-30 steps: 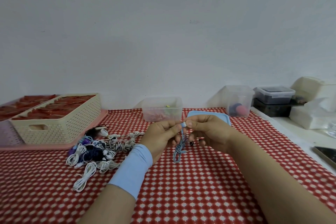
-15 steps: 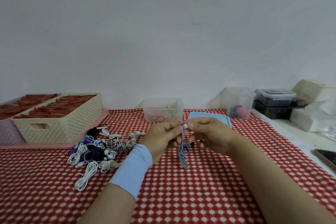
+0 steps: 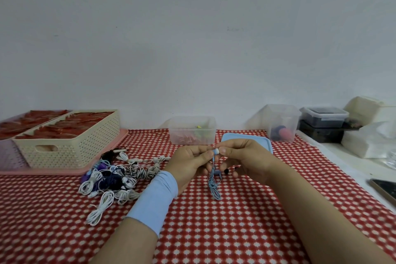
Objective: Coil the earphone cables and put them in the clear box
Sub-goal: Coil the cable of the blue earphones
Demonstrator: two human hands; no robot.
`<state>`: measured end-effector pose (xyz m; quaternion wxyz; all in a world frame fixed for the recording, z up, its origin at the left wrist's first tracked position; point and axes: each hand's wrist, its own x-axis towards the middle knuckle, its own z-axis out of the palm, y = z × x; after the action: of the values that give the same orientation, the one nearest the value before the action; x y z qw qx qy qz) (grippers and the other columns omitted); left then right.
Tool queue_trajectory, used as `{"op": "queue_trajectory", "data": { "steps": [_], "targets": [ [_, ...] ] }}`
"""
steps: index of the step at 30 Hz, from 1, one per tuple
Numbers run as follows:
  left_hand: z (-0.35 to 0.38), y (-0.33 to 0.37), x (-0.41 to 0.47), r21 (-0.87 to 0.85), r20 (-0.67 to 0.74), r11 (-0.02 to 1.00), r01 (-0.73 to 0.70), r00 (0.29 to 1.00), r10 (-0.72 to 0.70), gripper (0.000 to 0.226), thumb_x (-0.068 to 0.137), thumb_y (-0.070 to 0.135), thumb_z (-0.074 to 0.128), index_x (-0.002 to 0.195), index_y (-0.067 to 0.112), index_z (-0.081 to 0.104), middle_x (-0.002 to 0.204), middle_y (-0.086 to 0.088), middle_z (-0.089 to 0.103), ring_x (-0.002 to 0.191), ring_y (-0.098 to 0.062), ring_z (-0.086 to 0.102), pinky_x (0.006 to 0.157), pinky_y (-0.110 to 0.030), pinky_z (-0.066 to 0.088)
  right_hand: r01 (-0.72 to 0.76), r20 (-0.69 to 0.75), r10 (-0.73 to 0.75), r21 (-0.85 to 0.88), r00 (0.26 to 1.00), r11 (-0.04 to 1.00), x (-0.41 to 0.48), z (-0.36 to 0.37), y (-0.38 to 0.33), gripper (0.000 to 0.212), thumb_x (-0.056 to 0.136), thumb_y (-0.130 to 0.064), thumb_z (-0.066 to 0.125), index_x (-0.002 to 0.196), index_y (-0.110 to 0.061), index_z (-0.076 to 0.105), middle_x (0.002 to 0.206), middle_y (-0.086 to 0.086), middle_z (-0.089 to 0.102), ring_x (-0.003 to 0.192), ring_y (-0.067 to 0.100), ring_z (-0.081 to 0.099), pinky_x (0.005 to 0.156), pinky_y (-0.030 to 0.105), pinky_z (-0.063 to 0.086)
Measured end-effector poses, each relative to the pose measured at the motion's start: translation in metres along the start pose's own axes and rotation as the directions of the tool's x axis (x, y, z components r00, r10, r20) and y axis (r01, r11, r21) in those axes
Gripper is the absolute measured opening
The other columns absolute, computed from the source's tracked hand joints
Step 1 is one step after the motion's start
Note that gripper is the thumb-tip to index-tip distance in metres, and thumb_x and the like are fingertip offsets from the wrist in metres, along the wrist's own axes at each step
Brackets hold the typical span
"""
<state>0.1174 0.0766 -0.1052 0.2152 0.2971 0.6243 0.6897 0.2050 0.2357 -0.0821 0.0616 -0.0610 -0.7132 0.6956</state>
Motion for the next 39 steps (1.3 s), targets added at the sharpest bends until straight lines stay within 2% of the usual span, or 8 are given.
{"op": "queue_trajectory", "data": {
  "steps": [5, 14, 20, 25, 30, 35, 39],
  "targets": [
    [0.003, -0.001, 0.002, -0.033, -0.044, 0.999, 0.027, 0.999, -0.029, 0.013, 0.093, 0.013, 0.063, 0.096, 0.007, 0.074, 0.07, -0.005, 0.066, 0.058, -0.012, 0.059, 0.056, -0.022, 0.051, 0.092, -0.074, -0.095, -0.053, 0.993, 0.994, -0.001, -0.001, -0.002, 0.014, 0.093, -0.01, 0.067, 0.105, -0.011, 0.074, 0.086, 0.009, 0.075, 0.066, 0.02, 0.069, 0.046, 0.026, 0.048],
    [0.002, 0.001, 0.0, -0.005, -0.022, 0.999, 0.049, 0.999, -0.049, 0.014, 0.095, 0.008, 0.059, 0.103, 0.004, 0.071, 0.073, 0.0, 0.07, 0.056, -0.011, 0.06, 0.053, -0.02, 0.05, 0.145, -0.042, -0.16, -0.244, 0.986, 0.959, -0.009, -0.004, -0.011, 0.012, 0.09, -0.013, 0.072, 0.097, -0.007, 0.08, 0.089, 0.012, 0.077, 0.065, 0.018, 0.068, 0.05, 0.026, 0.052],
    [-0.001, 0.0, -0.002, 0.041, 0.046, 0.999, 0.014, 0.999, -0.016, 0.014, 0.094, 0.007, 0.06, 0.101, 0.007, 0.072, 0.073, -0.006, 0.066, 0.056, -0.01, 0.059, 0.053, -0.019, 0.05, -0.008, 0.035, 0.013, -0.138, 0.999, 0.99, -0.008, -0.009, -0.008, 0.012, 0.089, -0.015, 0.071, 0.095, -0.011, 0.081, 0.091, 0.01, 0.076, 0.072, 0.016, 0.068, 0.055, 0.026, 0.05],
    [-0.003, 0.0, -0.001, 0.045, 0.06, 0.999, 0.012, 0.998, -0.015, 0.014, 0.094, 0.008, 0.06, 0.1, 0.008, 0.073, 0.07, -0.006, 0.065, 0.055, -0.01, 0.058, 0.054, -0.02, 0.049, -0.04, 0.047, 0.045, -0.107, 0.998, 0.993, -0.007, -0.008, -0.008, 0.012, 0.087, -0.02, 0.072, 0.093, -0.012, 0.08, 0.092, 0.01, 0.076, 0.072, 0.015, 0.068, 0.054, 0.025, 0.05],
    [-0.003, -0.001, -0.001, 0.09, 0.062, 0.996, 0.009, 0.998, -0.015, 0.015, 0.094, 0.011, 0.062, 0.101, 0.01, 0.075, 0.078, -0.015, 0.064, 0.057, -0.012, 0.057, 0.055, -0.021, 0.049, -0.057, 0.043, 0.061, -0.101, 0.997, 0.993, -0.008, -0.007, -0.01, 0.011, 0.089, -0.019, 0.071, 0.091, -0.012, 0.079, 0.088, 0.007, 0.075, 0.072, 0.014, 0.068, 0.053, 0.025, 0.05],
    [0.001, 0.001, -0.002, -0.022, 0.073, 0.999, 0.043, 0.997, -0.041, 0.019, 0.096, 0.008, 0.057, 0.107, 0.001, 0.07, 0.07, -0.004, 0.065, 0.053, -0.006, 0.056, 0.053, -0.016, 0.048, -0.026, 0.071, 0.03, -0.049, 0.997, 0.998, -0.01, -0.006, -0.009, 0.011, 0.09, -0.018, 0.068, 0.088, -0.014, 0.079, 0.088, 0.008, 0.075, 0.076, 0.015, 0.069, 0.053, 0.024, 0.05],
    [0.003, 0.004, -0.004, -0.023, 0.092, 0.999, 0.028, 0.995, -0.026, 0.018, 0.095, 0.007, 0.056, 0.105, 0.0, 0.07, 0.069, 0.001, 0.068, 0.054, -0.005, 0.057, 0.054, -0.015, 0.049, -0.034, 0.092, 0.037, -0.035, 0.995, 0.999, -0.011, -0.008, -0.008, 0.012, 0.091, -0.018, 0.068, 0.092, -0.013, 0.079, 0.09, 0.008, 0.075, 0.078, 0.014, 0.069, 0.052, 0.023, 0.051]
  ]
}}
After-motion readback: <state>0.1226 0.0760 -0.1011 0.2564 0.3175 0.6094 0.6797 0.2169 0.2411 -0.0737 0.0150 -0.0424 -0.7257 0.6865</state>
